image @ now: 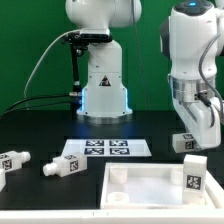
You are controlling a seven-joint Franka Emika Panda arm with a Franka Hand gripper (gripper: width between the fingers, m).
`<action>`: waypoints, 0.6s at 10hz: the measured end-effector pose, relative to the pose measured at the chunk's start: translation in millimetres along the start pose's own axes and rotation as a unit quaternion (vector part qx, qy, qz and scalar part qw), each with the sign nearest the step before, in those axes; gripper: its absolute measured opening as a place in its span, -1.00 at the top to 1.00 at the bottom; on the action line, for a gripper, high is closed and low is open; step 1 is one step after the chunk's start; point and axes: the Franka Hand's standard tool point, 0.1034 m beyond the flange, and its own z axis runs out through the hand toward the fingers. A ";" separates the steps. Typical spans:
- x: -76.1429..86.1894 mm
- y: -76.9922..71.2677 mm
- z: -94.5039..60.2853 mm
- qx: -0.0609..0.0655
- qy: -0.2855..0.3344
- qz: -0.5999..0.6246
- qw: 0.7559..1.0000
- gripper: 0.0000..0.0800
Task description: Assemble square table
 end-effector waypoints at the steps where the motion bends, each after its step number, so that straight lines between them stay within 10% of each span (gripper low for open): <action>1: 4.2 -1.4 -1.5 0.001 0.002 -0.082 0.997 0.29; 3: 35.0 -15.5 -15.7 0.027 0.018 -0.308 0.951 0.29; 6: 38.0 -11.9 -12.2 0.026 0.029 -0.405 0.913 0.29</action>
Offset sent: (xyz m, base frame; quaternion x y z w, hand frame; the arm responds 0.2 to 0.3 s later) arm -0.0067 -0.0220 -0.0016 0.0632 0.0771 -0.5183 0.8494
